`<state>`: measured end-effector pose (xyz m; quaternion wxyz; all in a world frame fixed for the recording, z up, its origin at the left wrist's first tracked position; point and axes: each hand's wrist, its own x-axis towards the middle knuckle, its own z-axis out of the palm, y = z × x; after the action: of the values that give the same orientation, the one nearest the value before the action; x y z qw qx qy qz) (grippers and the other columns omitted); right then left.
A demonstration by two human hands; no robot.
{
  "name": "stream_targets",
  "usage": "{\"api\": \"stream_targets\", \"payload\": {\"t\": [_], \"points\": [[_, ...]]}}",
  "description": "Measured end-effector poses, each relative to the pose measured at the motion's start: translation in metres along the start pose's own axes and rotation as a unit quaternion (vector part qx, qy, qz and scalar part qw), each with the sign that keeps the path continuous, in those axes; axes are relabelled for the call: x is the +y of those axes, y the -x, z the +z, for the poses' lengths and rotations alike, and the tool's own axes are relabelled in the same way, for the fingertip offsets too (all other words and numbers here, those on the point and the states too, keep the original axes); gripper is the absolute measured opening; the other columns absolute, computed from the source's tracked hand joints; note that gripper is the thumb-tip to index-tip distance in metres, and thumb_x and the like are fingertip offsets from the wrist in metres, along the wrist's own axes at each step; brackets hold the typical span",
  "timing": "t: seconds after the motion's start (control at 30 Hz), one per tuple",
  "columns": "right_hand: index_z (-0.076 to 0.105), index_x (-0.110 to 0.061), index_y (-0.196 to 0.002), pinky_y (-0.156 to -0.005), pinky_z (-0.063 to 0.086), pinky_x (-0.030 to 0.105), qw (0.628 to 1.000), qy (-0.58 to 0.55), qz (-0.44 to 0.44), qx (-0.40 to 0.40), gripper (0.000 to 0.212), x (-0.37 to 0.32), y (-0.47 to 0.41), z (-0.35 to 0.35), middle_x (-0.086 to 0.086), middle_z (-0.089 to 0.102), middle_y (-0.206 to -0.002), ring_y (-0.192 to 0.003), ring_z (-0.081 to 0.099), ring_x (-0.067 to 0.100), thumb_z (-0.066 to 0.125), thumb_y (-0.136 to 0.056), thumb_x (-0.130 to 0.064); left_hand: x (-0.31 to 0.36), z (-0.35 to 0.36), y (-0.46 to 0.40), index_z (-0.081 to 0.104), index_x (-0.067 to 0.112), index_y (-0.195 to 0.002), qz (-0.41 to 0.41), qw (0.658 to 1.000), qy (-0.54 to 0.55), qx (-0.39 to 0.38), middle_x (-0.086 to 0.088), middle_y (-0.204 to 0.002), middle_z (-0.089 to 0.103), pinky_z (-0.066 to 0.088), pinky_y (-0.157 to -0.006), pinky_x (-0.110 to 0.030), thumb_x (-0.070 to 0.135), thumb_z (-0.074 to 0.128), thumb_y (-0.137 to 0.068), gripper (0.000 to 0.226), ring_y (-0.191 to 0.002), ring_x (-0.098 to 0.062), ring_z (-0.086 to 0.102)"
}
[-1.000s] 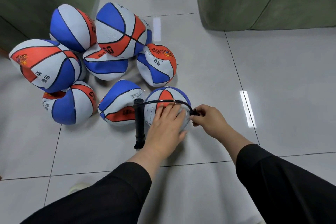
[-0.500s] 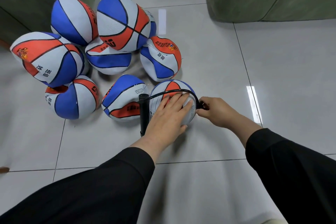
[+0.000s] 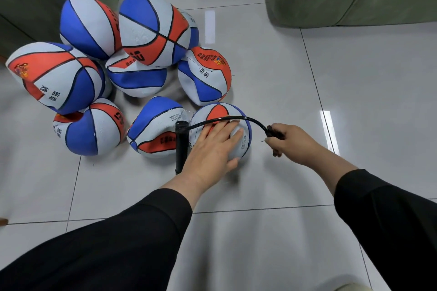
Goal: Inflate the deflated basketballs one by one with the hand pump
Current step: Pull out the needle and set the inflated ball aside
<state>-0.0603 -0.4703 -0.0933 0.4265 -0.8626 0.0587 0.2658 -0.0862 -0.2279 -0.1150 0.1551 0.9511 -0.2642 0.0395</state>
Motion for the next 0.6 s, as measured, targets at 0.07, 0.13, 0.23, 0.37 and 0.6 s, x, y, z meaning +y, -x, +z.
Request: {"api": "stream_targets", "payload": {"t": [0.07,0.13,0.23,0.37,0.6], "points": [[0.063,-0.017,-0.087,-0.067,0.053,0.029,1.000,-0.008,-0.011,0.021,0.013,-0.004,-0.001,-0.004,0.007,0.069,-0.075,-0.066,0.067,0.019,0.066,-0.096,-0.026,0.005,0.000,0.001,0.062,0.010,-0.134,-0.016,0.999,0.037,0.032,-0.009,-0.147,0.056,0.012,-0.124,-0.037,0.029,0.068,-0.090,0.048,-0.142,-0.026,0.041],[0.065,-0.023,-0.092,-0.072,0.054,0.036,0.998,0.029,-0.030,0.047,0.012,-0.013,-0.004,-0.004,0.002,0.070,-0.079,-0.076,0.067,0.022,0.063,-0.097,-0.034,0.007,-0.002,0.003,0.065,0.007,-0.130,-0.057,0.994,0.057,0.075,-0.011,-0.137,0.061,0.025,-0.119,-0.037,0.029,0.054,-0.094,0.044,-0.132,-0.026,0.047],[0.069,-0.027,-0.113,-0.078,0.052,0.035,0.992,0.052,-0.078,0.086,0.017,-0.033,-0.007,0.002,-0.003,0.072,-0.089,-0.088,0.067,0.022,0.060,-0.099,-0.032,0.007,-0.013,0.006,0.071,0.013,-0.120,-0.110,0.980,0.060,0.156,-0.007,-0.115,0.067,0.036,-0.097,-0.038,0.032,0.054,-0.093,0.037,-0.107,-0.026,0.054],[0.059,-0.024,-0.136,-0.088,0.046,0.030,0.984,0.056,-0.119,0.121,0.035,-0.065,-0.010,0.013,0.000,0.070,-0.119,-0.109,0.062,0.022,0.056,-0.103,-0.032,0.014,-0.048,-0.012,0.064,0.014,-0.118,-0.172,0.951,0.128,0.221,-0.002,-0.104,0.059,0.045,-0.090,-0.045,0.037,0.055,-0.095,0.034,-0.097,-0.025,0.056],[0.060,-0.027,-0.135,-0.094,0.049,0.035,0.977,0.043,-0.166,0.126,0.036,-0.103,-0.003,0.039,0.000,0.068,-0.128,-0.115,0.062,0.021,0.054,-0.100,-0.021,0.010,-0.100,-0.051,0.065,0.024,-0.135,-0.289,0.954,0.057,0.050,-0.002,-0.128,0.064,0.042,-0.103,-0.046,0.060,0.048,-0.101,0.052,-0.120,-0.024,0.057]]}}
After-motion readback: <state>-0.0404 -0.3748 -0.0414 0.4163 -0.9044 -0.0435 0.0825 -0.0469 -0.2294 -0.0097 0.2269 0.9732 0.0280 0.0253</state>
